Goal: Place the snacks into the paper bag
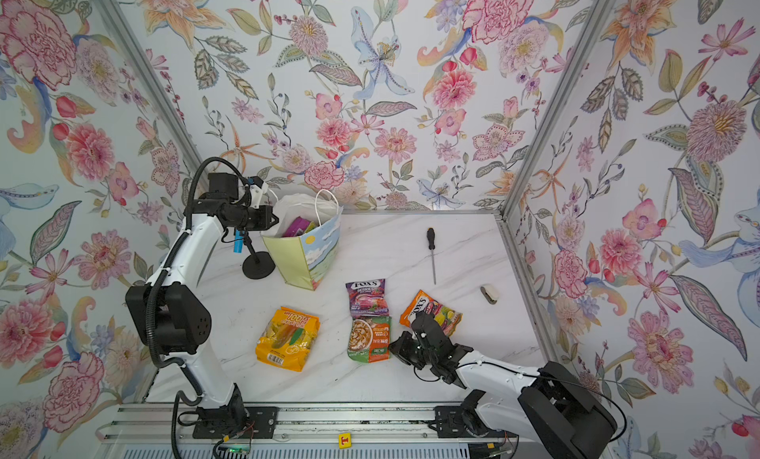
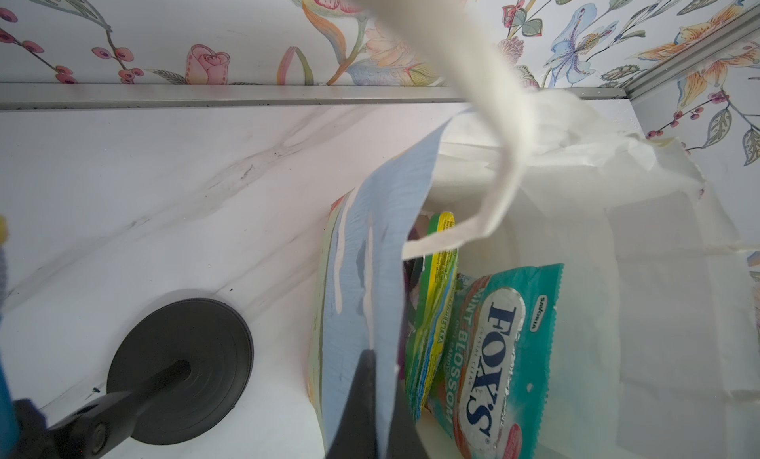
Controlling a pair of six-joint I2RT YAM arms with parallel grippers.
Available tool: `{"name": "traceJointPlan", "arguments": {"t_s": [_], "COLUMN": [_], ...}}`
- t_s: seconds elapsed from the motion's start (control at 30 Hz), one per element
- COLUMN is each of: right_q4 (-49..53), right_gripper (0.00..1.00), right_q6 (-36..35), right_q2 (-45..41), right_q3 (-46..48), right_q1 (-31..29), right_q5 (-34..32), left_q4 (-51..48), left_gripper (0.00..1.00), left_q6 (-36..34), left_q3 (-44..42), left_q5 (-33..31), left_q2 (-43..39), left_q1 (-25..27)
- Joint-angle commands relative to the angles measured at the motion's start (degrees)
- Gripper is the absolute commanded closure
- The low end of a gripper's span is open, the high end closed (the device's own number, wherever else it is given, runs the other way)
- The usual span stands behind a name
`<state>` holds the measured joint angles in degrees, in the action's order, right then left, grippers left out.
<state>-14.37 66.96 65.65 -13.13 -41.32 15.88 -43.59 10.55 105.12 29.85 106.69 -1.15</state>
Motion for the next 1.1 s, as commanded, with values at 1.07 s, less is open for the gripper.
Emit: {"name": "traceJointPlan", "arguments": {"t_s": [1.07], "right_q4": [22.4], "right_gripper": [1.0], "right_q6": [-13.4], "right_q2": [-10.3], "right_q3": [-23.5], "right_q1": [0.8], "right_q5": [-6.6], "left_q4": [0.4], "left_gripper": [0.97], "left_q6": [0.3], "left_q3": [-0.6], "left_q5": [0.7], "left_q2": [-2.4], "left_q1": [-0.7]}}
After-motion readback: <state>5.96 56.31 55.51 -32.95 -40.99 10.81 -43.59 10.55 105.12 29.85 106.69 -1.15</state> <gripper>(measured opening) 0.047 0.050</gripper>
